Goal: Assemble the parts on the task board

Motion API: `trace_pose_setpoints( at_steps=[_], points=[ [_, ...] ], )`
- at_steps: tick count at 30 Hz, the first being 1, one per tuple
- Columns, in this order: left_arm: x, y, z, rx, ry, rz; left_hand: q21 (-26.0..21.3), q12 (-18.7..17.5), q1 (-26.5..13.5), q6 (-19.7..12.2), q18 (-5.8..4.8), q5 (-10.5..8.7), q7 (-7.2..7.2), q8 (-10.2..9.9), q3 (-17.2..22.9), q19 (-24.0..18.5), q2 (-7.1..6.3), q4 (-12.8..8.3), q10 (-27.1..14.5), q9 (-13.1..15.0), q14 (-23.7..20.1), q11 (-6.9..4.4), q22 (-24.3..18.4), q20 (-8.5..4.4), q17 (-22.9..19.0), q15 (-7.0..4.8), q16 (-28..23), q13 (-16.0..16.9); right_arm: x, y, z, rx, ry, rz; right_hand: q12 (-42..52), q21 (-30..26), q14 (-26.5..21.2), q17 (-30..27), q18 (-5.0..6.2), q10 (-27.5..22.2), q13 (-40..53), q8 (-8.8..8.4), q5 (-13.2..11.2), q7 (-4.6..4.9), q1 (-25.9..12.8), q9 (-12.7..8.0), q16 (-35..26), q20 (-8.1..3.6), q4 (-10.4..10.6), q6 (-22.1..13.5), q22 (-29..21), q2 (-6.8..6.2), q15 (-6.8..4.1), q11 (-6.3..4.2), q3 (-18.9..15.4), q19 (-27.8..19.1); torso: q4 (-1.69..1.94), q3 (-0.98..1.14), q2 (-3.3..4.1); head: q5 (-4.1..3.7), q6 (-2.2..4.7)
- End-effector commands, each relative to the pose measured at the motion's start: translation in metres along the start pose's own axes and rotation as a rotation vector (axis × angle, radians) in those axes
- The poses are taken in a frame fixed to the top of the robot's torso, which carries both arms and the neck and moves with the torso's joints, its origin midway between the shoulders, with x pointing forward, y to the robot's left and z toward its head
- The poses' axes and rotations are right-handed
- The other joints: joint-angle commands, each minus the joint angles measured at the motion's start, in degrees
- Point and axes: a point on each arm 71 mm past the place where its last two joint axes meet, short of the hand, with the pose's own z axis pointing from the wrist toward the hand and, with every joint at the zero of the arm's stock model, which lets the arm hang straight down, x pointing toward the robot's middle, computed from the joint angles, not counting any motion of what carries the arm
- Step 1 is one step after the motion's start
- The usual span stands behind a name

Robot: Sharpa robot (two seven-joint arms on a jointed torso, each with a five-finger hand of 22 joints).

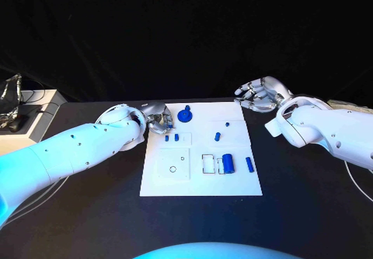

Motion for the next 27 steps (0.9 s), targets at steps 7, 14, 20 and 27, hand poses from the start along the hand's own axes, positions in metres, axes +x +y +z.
trace_pose_setpoints(
  at_steps=[7, 14, 20, 27],
  points=[
    [0.0014, -0.004, 0.0006, 0.023, 0.019, -0.005, 0.22, 0.26, -0.01, 1.48, -0.61, 0.36, -1.36, 1.85, 0.39, -0.15, 0.63, -0.15, 0.09, 5.71, -0.09, -0.63, -0.11, -0.37, -0.12, -0.42, 0.12, 3.98, 0.001, 0.0016, 0.0001, -0.015, 0.008, -0.005, -0.14, -0.13, 3.36, 3.23, -0.15, 0.29, -0.05, -0.34, 0.07, -0.03, -0.63, 0.05, 0.23, 0.01, -0.11, 0.52, 5.99, -0.17, 0.28, -0.02, 0.04, 0.56, -0.01, -0.01, 0.01, -0.04, -0.07],
    [0.0014, -0.0044, 0.0007, 0.024, 0.019, -0.003, 0.2, 0.27, -0.02, 1.47, -0.6, 0.35, -1.36, 1.86, 0.42, -0.18, 0.64, -0.17, 0.06, 5.73, -0.15, -0.63, -0.13, -0.37, -0.21, -0.42, 0.09, 4.0, 0.0009, 0.0015, 0.0002, -0.015, 0.008, -0.005, -0.14, -0.13, 3.36, 3.23, -0.15, 0.29, -0.05, -0.34, 0.07, -0.03, -0.63, 0.05, 0.23, 0.01, -0.11, 0.52, 5.99, -0.17, 0.28, -0.02, 0.04, 0.56, 0.03, -0.03, 0.01, -0.15, -0.18],
    [0.0013, -0.0045, 0.0007, 0.025, 0.018, 0.002, 0.15, 0.33, 0.0, 1.41, -0.57, 0.31, -1.37, 1.86, 0.52, -0.29, 0.71, -0.25, -0.03, 5.81, -0.18, -0.64, -0.2, -0.38, -0.23, -0.43, 0.08, 4.04, 0.0011, 0.0016, 0.0003, -0.016, 0.008, -0.005, -0.14, -0.13, 3.36, 3.23, -0.15, 0.29, -0.05, -0.34, 0.07, -0.03, -0.63, 0.05, 0.23, 0.01, -0.11, 0.52, 5.99, -0.17, 0.28, -0.02, 0.04, 0.56, 0.02, -0.01, -0.01, -0.14, -0.21],
    [0.0006, -0.005, 0.0006, 0.029, 0.008, 0.0, 0.15, 0.35, -0.01, 1.39, -0.57, 0.3, -1.37, 1.86, 0.53, -0.31, 0.72, -0.27, -0.05, 5.83, -0.2, -0.64, -0.22, -0.39, -0.26, -0.43, 0.07, 4.05, 0.001, 0.0016, 0.0002, -0.016, 0.007, -0.005, -0.14, -0.13, 3.36, 3.23, -0.15, 0.29, -0.05, -0.34, 0.07, -0.03, -0.63, 0.05, 0.23, 0.01, -0.11, 0.52, 5.99, -0.17, 0.28, -0.02, 0.04, 0.56, 0.02, -0.04, 0.03, -0.21, -0.29]
  ],
)
